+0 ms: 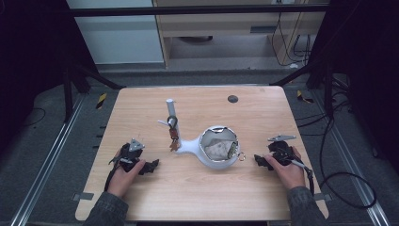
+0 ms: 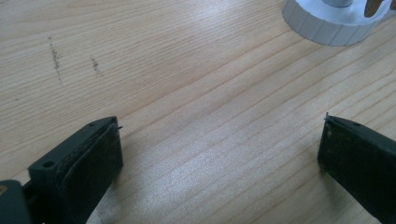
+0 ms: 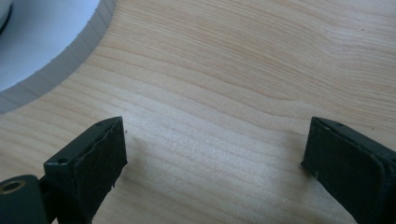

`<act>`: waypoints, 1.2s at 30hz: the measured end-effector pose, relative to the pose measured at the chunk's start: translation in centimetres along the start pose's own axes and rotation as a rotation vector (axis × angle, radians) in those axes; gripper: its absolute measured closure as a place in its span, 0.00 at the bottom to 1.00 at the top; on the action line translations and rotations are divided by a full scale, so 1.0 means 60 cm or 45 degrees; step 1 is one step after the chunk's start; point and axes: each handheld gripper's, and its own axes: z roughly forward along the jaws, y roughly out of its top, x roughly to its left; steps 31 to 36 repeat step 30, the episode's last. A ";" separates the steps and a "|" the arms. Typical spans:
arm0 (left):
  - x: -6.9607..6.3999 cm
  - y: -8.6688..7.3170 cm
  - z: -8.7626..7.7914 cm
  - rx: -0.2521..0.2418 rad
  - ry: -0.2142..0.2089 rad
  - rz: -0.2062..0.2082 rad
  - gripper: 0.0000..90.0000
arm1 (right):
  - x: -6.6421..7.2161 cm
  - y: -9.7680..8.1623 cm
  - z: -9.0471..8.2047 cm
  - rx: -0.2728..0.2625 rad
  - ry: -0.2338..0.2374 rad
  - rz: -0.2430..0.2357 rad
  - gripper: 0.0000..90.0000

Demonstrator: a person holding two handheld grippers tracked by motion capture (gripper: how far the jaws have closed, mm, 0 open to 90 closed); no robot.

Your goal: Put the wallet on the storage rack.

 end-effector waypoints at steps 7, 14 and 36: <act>0.000 0.000 0.000 0.000 0.000 0.000 0.00 | -0.007 -0.001 0.007 -0.044 -0.037 0.018 0.05; 0.000 0.000 0.000 0.000 0.000 0.000 0.00 | -0.003 -0.004 0.012 -0.074 -0.061 0.019 0.01; 0.000 0.001 0.001 0.001 -0.001 0.000 0.00 | 0.005 -0.012 0.014 -0.127 -0.091 0.050 0.01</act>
